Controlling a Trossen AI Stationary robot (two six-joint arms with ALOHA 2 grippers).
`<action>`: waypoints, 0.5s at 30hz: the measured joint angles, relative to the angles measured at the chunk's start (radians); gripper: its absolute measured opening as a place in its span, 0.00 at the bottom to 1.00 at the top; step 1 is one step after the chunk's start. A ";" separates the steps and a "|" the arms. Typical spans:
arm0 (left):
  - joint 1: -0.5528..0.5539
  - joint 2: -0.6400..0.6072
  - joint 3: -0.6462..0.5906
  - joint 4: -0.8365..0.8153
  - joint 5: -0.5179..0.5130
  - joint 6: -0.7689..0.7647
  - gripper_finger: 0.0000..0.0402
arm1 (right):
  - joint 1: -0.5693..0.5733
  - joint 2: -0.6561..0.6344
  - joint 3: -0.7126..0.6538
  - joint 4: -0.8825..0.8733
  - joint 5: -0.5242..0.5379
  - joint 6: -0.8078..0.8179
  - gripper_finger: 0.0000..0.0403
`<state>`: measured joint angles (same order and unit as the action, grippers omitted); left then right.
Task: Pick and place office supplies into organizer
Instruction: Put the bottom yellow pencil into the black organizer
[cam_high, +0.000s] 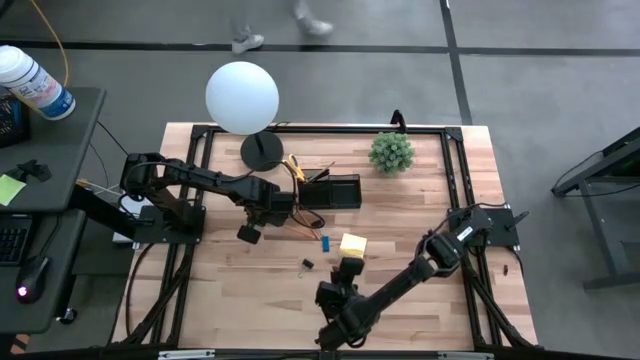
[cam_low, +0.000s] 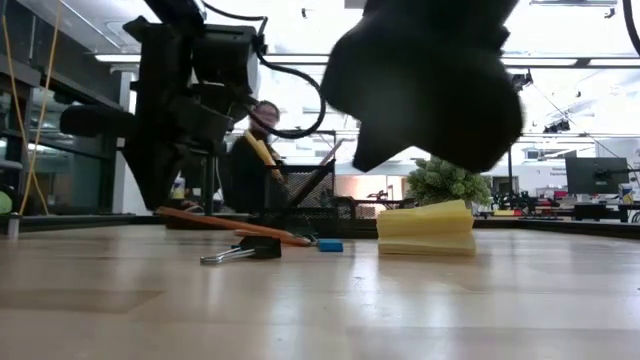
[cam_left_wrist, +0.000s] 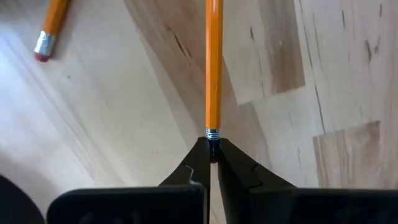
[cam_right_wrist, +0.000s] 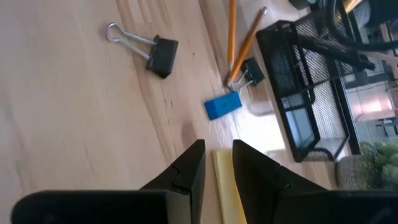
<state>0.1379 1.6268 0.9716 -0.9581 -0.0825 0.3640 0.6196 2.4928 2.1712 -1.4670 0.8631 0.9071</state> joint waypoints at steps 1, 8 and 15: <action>0.000 0.000 0.005 -0.002 -0.002 -0.002 0.00 | 0.004 0.000 0.000 -0.008 0.000 0.013 0.19; 0.000 -0.001 0.046 -0.075 -0.016 -0.009 0.00 | 0.029 0.000 0.000 -0.031 0.002 0.063 0.19; -0.001 -0.002 0.133 -0.188 -0.061 -0.035 0.00 | 0.039 0.000 0.000 -0.058 0.004 0.112 0.19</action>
<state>0.1371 1.6253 1.1047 -1.1460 -0.1432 0.3293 0.6582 2.4928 2.1712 -1.5252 0.8673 1.0188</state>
